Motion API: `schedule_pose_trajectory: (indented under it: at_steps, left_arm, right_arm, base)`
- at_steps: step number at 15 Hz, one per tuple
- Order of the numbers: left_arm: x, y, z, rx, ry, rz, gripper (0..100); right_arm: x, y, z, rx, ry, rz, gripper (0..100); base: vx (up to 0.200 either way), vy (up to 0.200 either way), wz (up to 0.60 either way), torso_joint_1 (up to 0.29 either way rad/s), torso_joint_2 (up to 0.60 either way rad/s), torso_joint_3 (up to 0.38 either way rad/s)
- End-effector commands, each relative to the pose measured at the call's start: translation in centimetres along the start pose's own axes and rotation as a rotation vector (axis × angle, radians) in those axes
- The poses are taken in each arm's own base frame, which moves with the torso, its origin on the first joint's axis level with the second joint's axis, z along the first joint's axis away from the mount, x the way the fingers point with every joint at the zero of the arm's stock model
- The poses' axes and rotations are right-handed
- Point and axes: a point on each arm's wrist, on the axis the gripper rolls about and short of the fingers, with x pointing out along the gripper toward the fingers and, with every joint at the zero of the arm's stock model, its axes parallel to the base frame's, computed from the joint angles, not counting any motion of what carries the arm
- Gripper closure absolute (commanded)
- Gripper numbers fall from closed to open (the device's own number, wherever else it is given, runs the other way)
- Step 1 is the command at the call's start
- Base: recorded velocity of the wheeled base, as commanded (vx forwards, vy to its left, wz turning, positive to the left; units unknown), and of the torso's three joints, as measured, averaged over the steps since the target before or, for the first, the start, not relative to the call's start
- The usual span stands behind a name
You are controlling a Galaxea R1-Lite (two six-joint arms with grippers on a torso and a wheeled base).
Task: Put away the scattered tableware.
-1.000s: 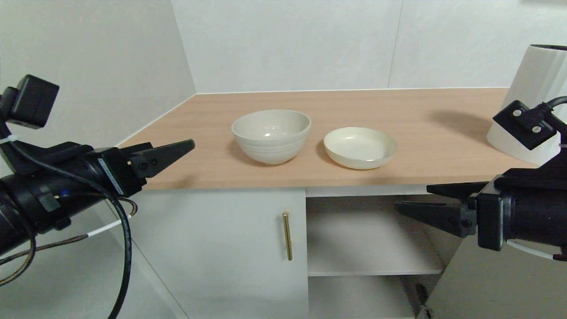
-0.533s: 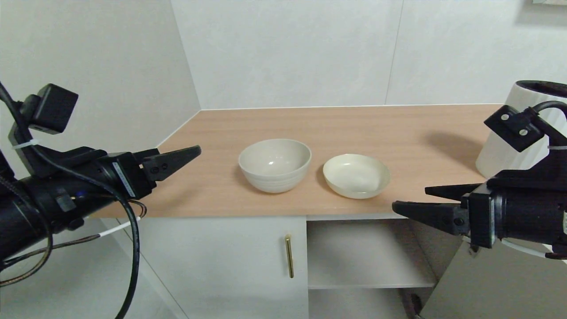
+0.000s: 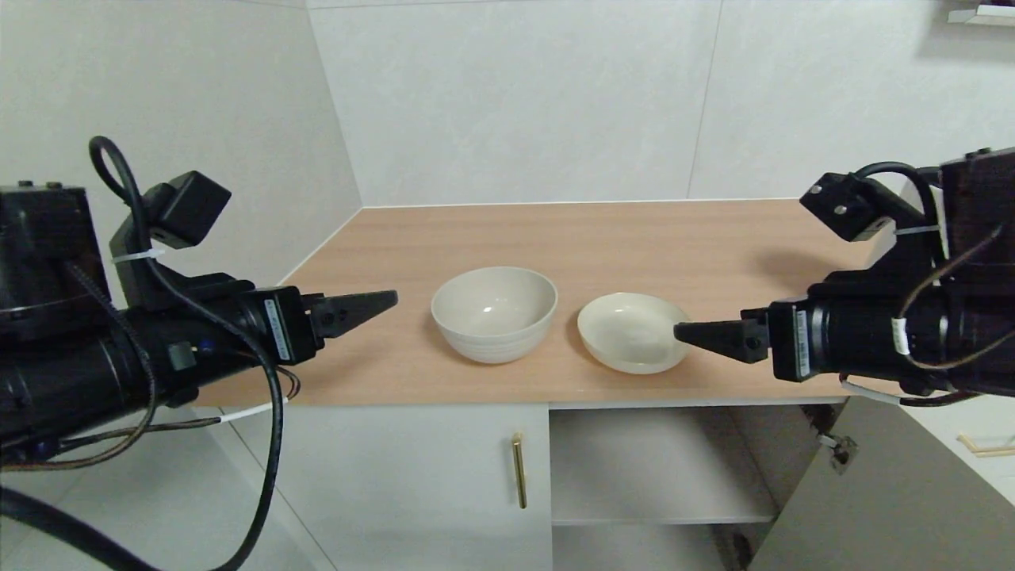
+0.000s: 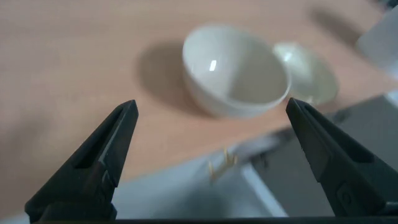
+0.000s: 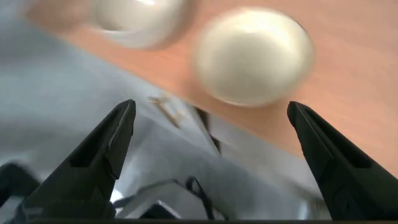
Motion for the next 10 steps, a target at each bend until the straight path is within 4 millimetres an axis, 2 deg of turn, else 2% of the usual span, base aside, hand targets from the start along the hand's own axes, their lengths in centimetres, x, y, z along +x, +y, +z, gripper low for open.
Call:
schedule_pose_trajectory:
  at_steps: [1, 2, 5, 7, 10]
  left_arm:
    - [0.9, -0.2, 1.2, -0.012, 0.053, 0.016, 0]
    - [1.0, -0.2, 1.3, -0.026, 0.089, 0.023, 0]
    - [2.7, 0.0, 2.2, -0.253, 0.118, 0.066, 0]
    - [4.7, 0.3, 2.2, -0.365, 0.194, 0.143, 0]
    - [7.1, -0.7, 1.6, -0.461, 0.243, 0.146, 0]
  right_arm:
    - [3.2, -0.6, 0.4, 0.053, 0.068, -0.087, 0]
    - [3.7, -0.9, 0.6, 0.078, 0.068, -0.111, 0]
    - [4.6, -1.3, 0.4, 0.105, 0.078, -0.138, 0]
    - [5.2, -1.4, 0.2, 0.109, 0.079, -0.186, 0]
    - [4.9, -1.4, 0.5, 0.113, 0.057, -0.192, 0]
  base:
    - [0.0, 0.0, 0.0, 0.0, 0.0, 0.0]
    - [0.0, 0.0, 0.0, 0.0, 0.0, 0.0]
    - [0.0, 0.0, 0.0, 0.0, 0.0, 0.0]
    - [0.0, 0.0, 0.0, 0.0, 0.0, 0.0]
    - [0.0, 0.0, 0.0, 0.0, 0.0, 0.0]
